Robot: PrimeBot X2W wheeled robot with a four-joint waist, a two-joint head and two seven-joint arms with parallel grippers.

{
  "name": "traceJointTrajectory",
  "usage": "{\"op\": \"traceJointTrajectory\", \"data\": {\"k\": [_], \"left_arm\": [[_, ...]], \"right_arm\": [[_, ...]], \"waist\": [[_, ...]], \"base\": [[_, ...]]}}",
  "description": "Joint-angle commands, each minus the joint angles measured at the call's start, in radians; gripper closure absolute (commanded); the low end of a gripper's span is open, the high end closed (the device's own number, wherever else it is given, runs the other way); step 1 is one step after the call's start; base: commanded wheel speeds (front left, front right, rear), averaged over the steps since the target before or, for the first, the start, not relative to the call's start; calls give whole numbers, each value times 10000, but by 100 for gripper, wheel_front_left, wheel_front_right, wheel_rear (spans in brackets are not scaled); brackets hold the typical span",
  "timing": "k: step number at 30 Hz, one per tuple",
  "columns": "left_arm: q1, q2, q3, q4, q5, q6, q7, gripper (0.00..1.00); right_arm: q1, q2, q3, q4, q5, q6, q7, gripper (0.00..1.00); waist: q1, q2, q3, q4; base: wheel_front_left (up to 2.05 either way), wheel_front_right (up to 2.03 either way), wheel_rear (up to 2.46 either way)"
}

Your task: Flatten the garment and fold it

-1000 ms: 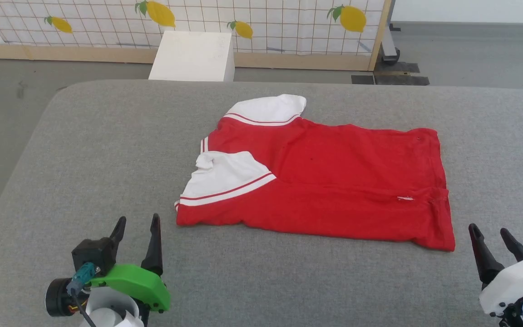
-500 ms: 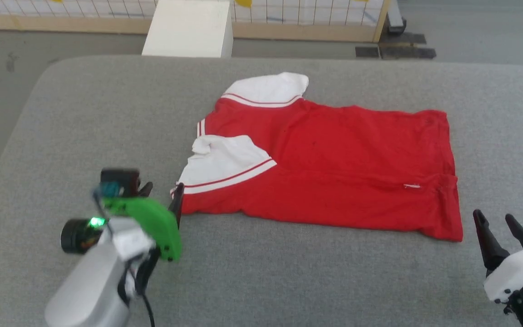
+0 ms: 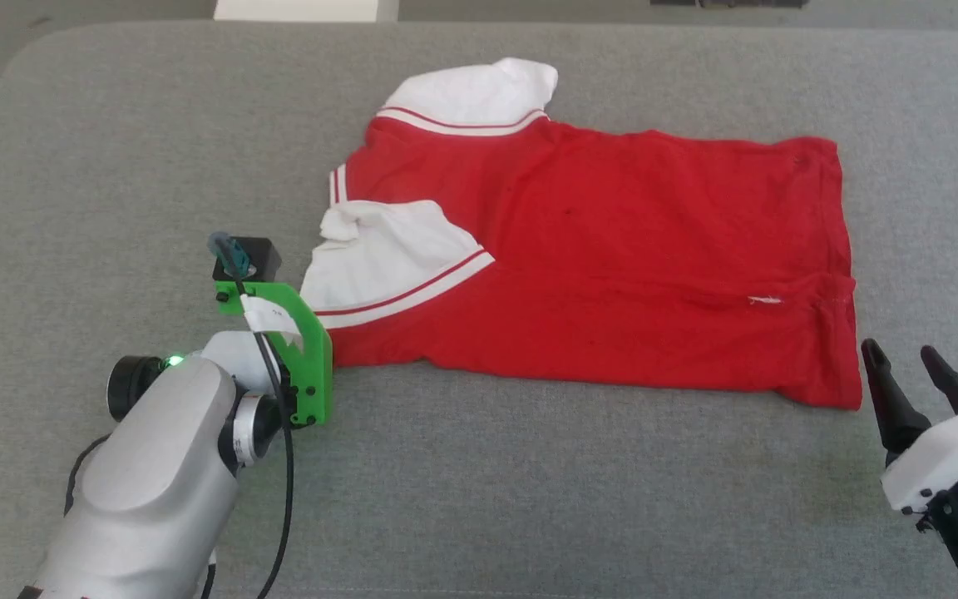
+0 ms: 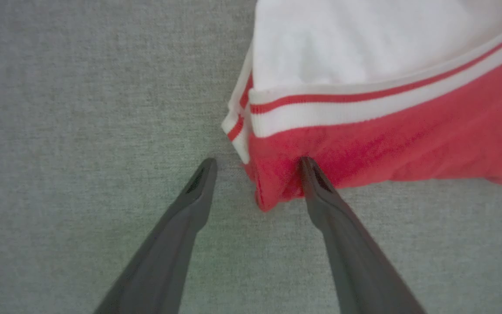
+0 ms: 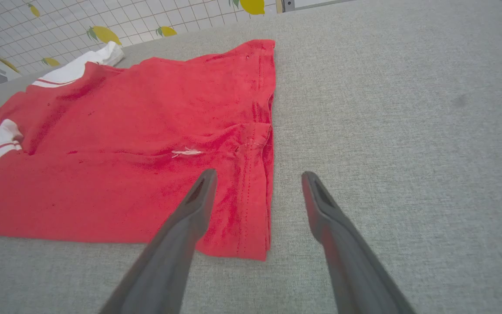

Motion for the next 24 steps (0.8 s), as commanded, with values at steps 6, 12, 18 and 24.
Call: {"op": "traceJointTrajectory", "data": {"k": [6, 12, 18, 24], "left_arm": [[308, 0, -27, 378, -221, 173, 383, 51], [849, -47, 187, 174, -617, 112, 124, 100], [1078, 34, 432, -348, -761, 155, -291, 100], [1110, 182, 534, -1044, -710, 304, -445, 100]], "right_arm": [[-411, -12, 251, 113, 134, -15, -101, 0], [-454, -277, 399, 157, -106, -15, 224, 0], [-788, -518, 460, 45, -799, -15, 2266, 0], [-1658, -473, 869, 22, -1672, -15, 5159, 0]], "waist": [[0, -1, 421, -455], [0, -1, 283, -494], [0, -1, 89, -461], [0, -1, 282, -332]], "base": [[0, 0, 0], [0, 0, 0], [0, 0, 0], [0, 0, 0]]}}
